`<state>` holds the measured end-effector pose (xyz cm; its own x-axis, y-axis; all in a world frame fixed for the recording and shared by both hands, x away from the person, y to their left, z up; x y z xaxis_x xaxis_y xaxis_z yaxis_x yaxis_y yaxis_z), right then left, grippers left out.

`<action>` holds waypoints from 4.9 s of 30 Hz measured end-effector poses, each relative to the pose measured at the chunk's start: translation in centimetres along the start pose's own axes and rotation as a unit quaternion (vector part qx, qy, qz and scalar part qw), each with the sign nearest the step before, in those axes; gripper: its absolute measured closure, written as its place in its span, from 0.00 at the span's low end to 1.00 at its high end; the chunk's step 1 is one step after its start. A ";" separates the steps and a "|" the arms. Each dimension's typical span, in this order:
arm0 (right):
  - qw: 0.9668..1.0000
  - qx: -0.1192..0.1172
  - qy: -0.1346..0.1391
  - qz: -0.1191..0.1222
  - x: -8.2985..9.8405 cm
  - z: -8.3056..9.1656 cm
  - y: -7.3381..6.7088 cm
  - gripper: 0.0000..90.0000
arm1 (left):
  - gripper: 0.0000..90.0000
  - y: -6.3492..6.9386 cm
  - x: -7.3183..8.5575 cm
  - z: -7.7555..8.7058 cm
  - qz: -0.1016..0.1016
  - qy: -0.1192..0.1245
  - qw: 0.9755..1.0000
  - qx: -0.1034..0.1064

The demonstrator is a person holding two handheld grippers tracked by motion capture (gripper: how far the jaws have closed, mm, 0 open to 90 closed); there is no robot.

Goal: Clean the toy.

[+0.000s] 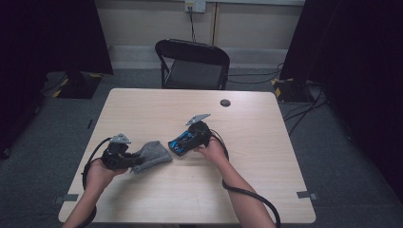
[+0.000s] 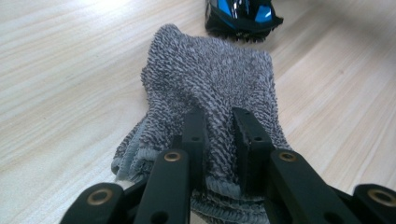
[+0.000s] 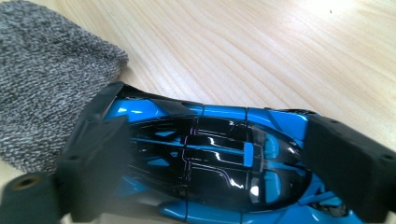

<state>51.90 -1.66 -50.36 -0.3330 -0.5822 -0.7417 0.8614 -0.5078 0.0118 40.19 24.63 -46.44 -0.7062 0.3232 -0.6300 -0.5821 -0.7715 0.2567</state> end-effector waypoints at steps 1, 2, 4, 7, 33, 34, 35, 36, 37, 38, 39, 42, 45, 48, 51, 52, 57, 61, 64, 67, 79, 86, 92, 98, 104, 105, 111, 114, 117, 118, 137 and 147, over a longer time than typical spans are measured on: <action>1.000 -0.002 0.002 0.002 0.0 0.2 0.0 0.16 | 0.85 0.0 -0.1 0.1 0.003 0.000 1.000 0.002; 1.000 -0.009 0.001 0.003 -0.1 0.3 0.0 0.15 | 0.85 0.0 -0.1 0.2 0.002 0.004 1.000 0.000; 1.000 -0.010 0.001 0.010 -0.1 0.6 0.0 0.15 | 0.85 0.2 -0.4 0.4 0.002 0.011 1.000 0.001; 1.000 -0.015 0.000 0.015 -0.1 1.2 0.1 0.15 | 0.85 0.4 -0.8 1.0 -0.001 0.022 1.000 0.002; 0.999 -0.016 0.013 0.038 1.9 6.8 1.1 0.16 | 0.54 1.0 0.1 -1.8 -0.057 -0.034 0.998 -0.016; 0.999 -0.017 0.013 0.037 1.9 6.8 1.0 0.16 | 0.49 0.9 0.5 -2.3 -0.063 -0.045 0.997 -0.016; 0.999 -0.020 0.013 0.038 1.8 6.8 0.9 0.16 | 0.45 0.8 0.8 -2.7 -0.070 -0.054 0.996 -0.022; 0.999 -0.020 0.013 0.041 1.8 6.8 0.8 0.16 | 0.44 0.7 1.2 -3.1 -0.077 -0.063 0.995 -0.030; 0.999 -0.019 0.010 0.043 1.8 6.9 0.7 0.16 | 0.43 0.6 1.6 -3.4 -0.076 -0.070 0.994 -0.030; 0.999 -0.020 0.010 0.044 1.8 6.9 0.7 0.16 | 0.47 0.6 1.8 -3.6 -0.073 -0.066 0.995 -0.026; 0.999 -0.022 0.013 0.042 1.8 7.0 0.6 0.17 | 0.50 0.6 1.8 -3.6 -0.075 -0.063 0.995 -0.031; 0.999 -0.023 0.015 0.040 1.8 7.1 0.6 0.17 | 0.77 0.6 1.8 -3.4 -0.058 -0.073 0.995 -0.026; 0.999 -0.025 0.019 0.040 1.9 7.5 0.6 0.17 | 0.85 1.0 1.6 -3.1 -0.047 -0.087 0.995 -0.019; 0.999 -0.028 0.026 0.038 2.1 8.0 0.7 0.17 | 0.86 2.1 0.9 -2.4 -0.052 -0.068 0.996 0.000; 0.998 -0.027 0.031 0.037 2.3 8.7 1.1 0.18 | 0.86 4.1 -0.9 -1.4 -0.069 -0.031 0.997 0.024; 0.998 -0.026 0.035 0.034 2.4 8.9 1.3 0.18 | 0.86 4.9 -1.5 -1.2 -0.077 -0.025 0.996 0.032; 0.998 -0.013 0.049 0.024 2.8 10.6 2.4 0.18 | 0.85 8.8 -4.5 -2.9 -0.120 -0.008 0.990 0.071; 0.998 -0.004 0.055 0.017 3.5 11.9 3.1 0.18 | 0.85 10.9 -6.3 -6.3 -0.134 -0.014 0.987 0.089; 0.998 0.000 0.058 0.013 4.2 12.8 3.6 0.19 | 0.85 11.7 -7.5 -9.3 -0.141 -0.029 0.985 0.090; 0.998 0.004 0.061 0.007 5.2 13.7 4.2 0.21 | 0.85 12.2 -8.4 -11.7 -0.145 -0.044 0.985 0.087; 0.997 -0.010 0.073 0.001 8.9 15.9 4.3 0.21 | 0.75 14.0 -10.5 -17.5 -0.168 -0.070 0.979 0.097; 0.999 -0.007 0.044 0.018 9.5 14.9 3.0 0.26 | 0.39 13.4 -10.9 -16.4 -0.149 -0.029 0.984 0.091; 0.999 -0.010 0.019 0.039 10.2 13.5 2.3 0.33 | 0.25 11.6 -11.3 -14.1 -0.130 -0.001 0.989 0.072; 0.998 0.006 0.018 0.058 10.0 12.6 2.2 0.38 | 0.23 8.5 -11.4 -12.7 -0.098 0.003 0.994 0.038; 0.997 0.018 -0.016 0.072 10.4 11.8 2.1 0.41 | 0.19 5.7 -11.8 -12.7 -0.061 0.006 0.998 0.004; 0.997 0.014 -0.021 0.072 10.6 11.6 2.1 0.41 | 0.19 5.4 -11.9 -13.0 -0.060 0.002 0.998 -0.002; 0.999 0.011 -0.020 0.039 11.5 11.2 2.1 0.48 | 0.18 4.7 -12.6 -14.9 -0.064 -0.022 0.998 -0.021; 0.999 0.018 -0.025 0.044 11.5 11.2 2.0 0.49 | 0.18 4.5 -12.5 -15.5 -0.059 -0.029 0.998 -0.018; 0.999 0.021 -0.026 0.041 11.5 11.1 1.9 0.49 | 0.18 4.4 -12.1 -15.8 -0.059 -0.035 0.997 -0.017; 0.999 0.020 -0.023 0.037 11.6 11.1 1.9 0.49 | 0.18 4.4 -11.9 -15.9 -0.059 -0.038 0.997 -0.015; 1.000 0.015 -0.007 0.020 12.0 11.1 2.0 0.50 | 0.28 4.8 -10.8 -17.2 -0.096 -0.075 0.992 -0.034; 1.000 0.027 -0.008 0.008 12.0 11.1 1.8 0.52 | 0.29 5.0 -10.5 -17.0 -0.090 -0.072 0.992 -0.046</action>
<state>45.17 -16.58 -51.80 -0.3250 -0.6001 -0.7310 0.8452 -0.5311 0.0603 51.54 8.02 -51.02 -0.6475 0.5302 -0.5474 -0.6696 -0.7387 0.0766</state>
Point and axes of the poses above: each handheld gripper's, and its own axes: z roughly backward along the jaws, x roughly out of its underside, y roughly to its right, the point moved 3 cm from there along -z, roughly forward along the jaws, and after that the axes turned 6 degrees about z, right-handed, at the moved point
